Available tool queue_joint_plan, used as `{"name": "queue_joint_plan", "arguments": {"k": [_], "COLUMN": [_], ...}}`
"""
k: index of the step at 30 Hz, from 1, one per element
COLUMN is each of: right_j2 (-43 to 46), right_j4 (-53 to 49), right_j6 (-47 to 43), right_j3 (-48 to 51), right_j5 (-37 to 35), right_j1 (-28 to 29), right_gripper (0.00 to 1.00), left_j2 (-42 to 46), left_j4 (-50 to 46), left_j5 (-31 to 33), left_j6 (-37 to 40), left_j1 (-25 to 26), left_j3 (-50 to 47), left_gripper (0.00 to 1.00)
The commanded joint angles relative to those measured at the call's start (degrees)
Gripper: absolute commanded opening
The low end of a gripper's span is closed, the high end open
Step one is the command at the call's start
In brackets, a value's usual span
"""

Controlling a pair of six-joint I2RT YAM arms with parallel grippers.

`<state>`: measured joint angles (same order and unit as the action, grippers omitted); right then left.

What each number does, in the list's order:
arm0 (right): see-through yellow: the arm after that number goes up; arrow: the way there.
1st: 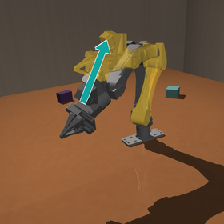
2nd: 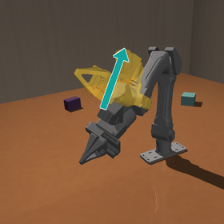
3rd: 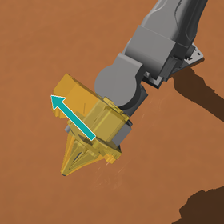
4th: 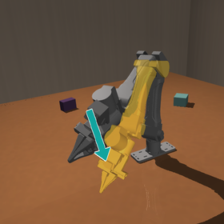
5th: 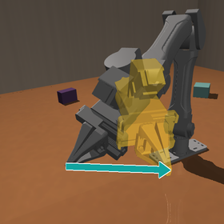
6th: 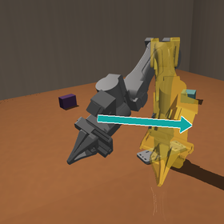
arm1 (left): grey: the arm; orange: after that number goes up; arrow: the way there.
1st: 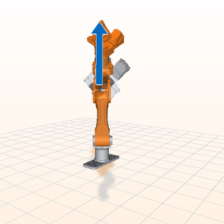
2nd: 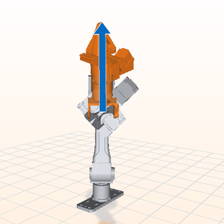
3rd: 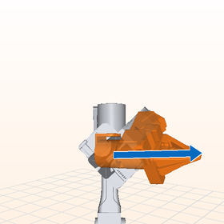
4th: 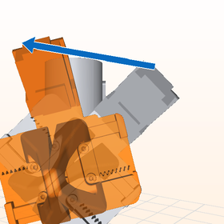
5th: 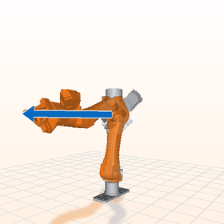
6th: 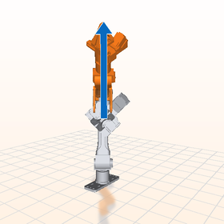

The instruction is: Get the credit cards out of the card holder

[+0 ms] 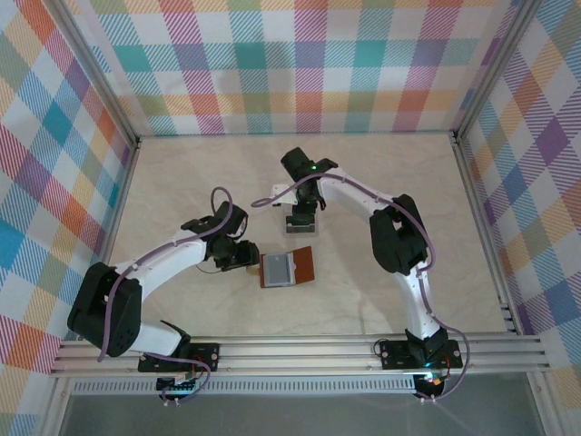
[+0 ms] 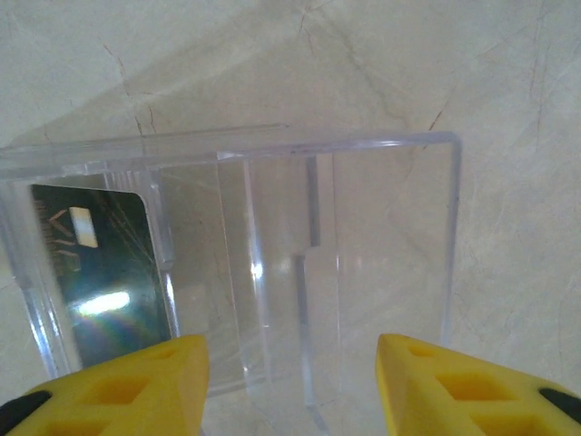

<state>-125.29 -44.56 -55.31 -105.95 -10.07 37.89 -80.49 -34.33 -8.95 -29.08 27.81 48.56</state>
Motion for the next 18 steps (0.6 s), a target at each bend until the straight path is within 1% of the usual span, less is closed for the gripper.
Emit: {"name": "queue_joint_plan", "arguments": {"k": [1,4,7,12,14,18], "right_j2": [2.28,3.33,4.03,7.87,10.42,16.07], "right_j4": [1.31,1.89,2.33,2.96,4.38,8.84], "right_j6": [1.26,2.17,3.76,9.79,14.27,26.54], "right_j3": [1.47,2.36,2.49,3.18,4.67,9.44], "right_j5": [0.64,2.69,2.54,3.35,3.78,4.60], "right_j1": [0.19,0.23,0.30,0.26,0.25,0.17], "right_gripper": [0.53,0.54,0.55,0.56,0.56,0.59], "left_j2": [-1.35,-2.02,-2.40,-1.88,-2.11,-2.65], "left_j4": [0.49,1.17,1.29,0.80,-0.92,-0.95], "left_j5": [-1.46,-2.53,-3.69,-5.17,-4.67,-6.00], "left_j6": [0.51,0.54,0.56,0.52,0.49,0.83], "left_j1": [-0.60,-0.57,-0.57,-0.22,-0.06,0.65], "left_j3": [1.73,1.80,2.45,3.35,4.57,5.32], "left_gripper": [0.51,0.50,0.49,0.47,0.44,0.38]}}
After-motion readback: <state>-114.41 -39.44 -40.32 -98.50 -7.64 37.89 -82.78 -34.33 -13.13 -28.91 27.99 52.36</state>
